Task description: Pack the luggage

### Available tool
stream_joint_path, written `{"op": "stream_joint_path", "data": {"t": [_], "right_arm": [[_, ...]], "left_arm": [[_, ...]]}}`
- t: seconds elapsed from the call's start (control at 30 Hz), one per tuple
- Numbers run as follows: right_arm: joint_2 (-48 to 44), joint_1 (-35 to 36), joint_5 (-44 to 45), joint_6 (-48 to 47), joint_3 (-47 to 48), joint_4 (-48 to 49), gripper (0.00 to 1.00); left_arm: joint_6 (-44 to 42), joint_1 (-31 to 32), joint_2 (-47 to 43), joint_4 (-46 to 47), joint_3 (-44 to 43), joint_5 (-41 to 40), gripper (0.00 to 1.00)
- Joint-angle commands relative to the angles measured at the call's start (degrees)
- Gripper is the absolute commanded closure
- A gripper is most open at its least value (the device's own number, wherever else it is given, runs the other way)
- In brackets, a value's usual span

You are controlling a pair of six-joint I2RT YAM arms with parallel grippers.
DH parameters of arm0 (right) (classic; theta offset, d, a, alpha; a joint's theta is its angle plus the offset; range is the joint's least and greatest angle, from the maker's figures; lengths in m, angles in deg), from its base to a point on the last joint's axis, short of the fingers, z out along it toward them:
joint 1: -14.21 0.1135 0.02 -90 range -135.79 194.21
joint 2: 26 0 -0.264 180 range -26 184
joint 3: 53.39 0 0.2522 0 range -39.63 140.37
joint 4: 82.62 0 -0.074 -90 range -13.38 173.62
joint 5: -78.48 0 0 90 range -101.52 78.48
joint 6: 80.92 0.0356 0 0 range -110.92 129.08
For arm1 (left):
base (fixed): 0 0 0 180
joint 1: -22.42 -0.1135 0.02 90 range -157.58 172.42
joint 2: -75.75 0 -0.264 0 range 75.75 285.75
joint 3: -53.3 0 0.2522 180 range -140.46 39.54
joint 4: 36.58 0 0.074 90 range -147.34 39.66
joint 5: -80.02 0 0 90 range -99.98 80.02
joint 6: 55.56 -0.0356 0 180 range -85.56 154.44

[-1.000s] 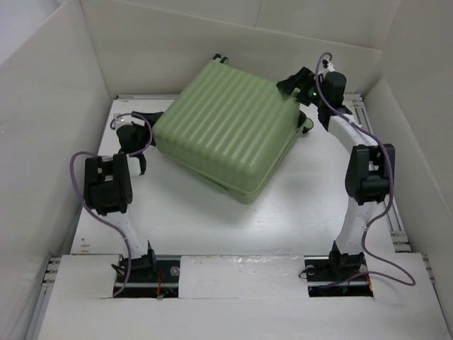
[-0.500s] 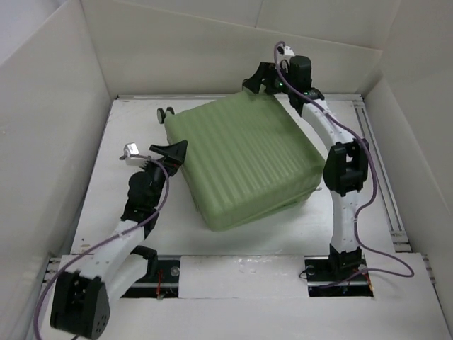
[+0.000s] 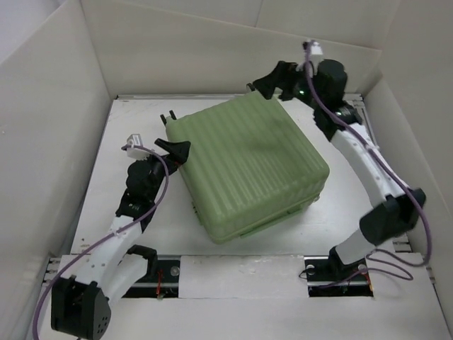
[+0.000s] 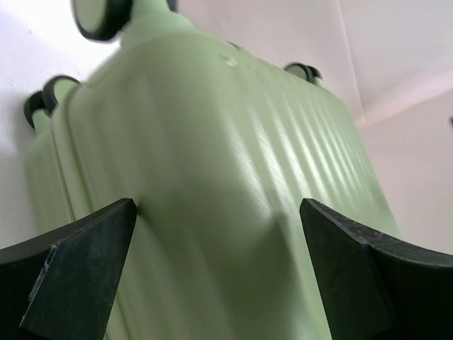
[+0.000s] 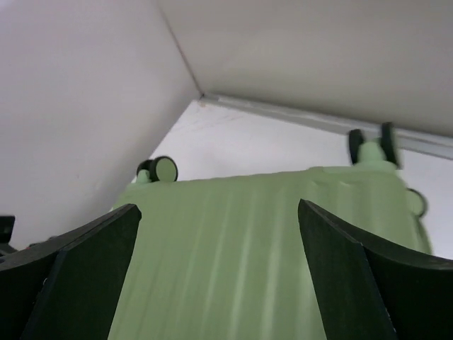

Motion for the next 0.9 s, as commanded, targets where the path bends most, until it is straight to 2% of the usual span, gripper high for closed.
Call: {"op": "stream_joint_path", "data": {"t": [0.0,0.1,0.13,0.2,0.23,0.27,0.3,0.4,0.53,0.63,0.7,0.83,0.87], "right_arm": [[-9.77,-6.53,4.9,1.74,-7.84,2.45,0.01],[-19.23,-10.77,9.48,2.26,-20.05,2.45,0.01],[-21.89,-12.95,10.1,3.39,-23.82,3.06,0.01],[-30.21,-13.77,12.91,5.33,-36.73,4.47,0.01],[-32.88,-14.38,14.83,7.6,-45.39,6.65,0.01],[-35.34,-14.9,14.85,8.76,-45.48,7.72,0.01],[-39.2,-14.91,15.63,9.72,-52.88,8.6,0.01],[-43.61,-17.36,14.42,10.44,-61.79,9.4,0.01],[-49.6,-19.13,7.05,12.36,-68.59,9.4,0.01],[-47.33,-17.03,-2.33,18.24,-72.8,18.51,0.01],[-41.46,-13.09,-5.18,22.71,-73.43,27.44,0.01],[-29.59,-5.36,-6.68,26.6,-68.96,37.15,0.01],[-27.31,-3.94,-6.07,26.61,-65.29,38.21,0.01]], "left_arm": [[-0.04,1.32,-9.83,-7.0,-0.93,3.48,0.0],[-1.27,1.32,-16.36,-12.02,-0.92,2.32,0.0],[-1.27,1.32,-18.99,-16.57,-1.97,1.45,0.0],[-2.86,1.32,-19.63,-21.42,-2.68,1.44,0.0],[-2.86,1.32,-20.24,-24.41,-2.68,3.96,0.0],[-2.86,1.32,-20.25,-25.39,-1.29,5.21,0.0],[-1.55,1.32,-20.25,-25.92,0.03,6.61,0.0],[1.35,2.46,-21.91,-24.18,7.58,9.88,0.0],[5.22,3.87,-23.06,-17.16,14.36,10.4,0.0],[6.89,3.87,-16.49,-6.62,16.56,11.81,0.0],[7.42,3.87,-8.96,1.7,16.57,13.21,0.0],[7.43,3.87,3.64,11.06,11.74,13.22,0.0],[7.43,3.87,5.84,12.64,10.43,12.69,0.0]]}}
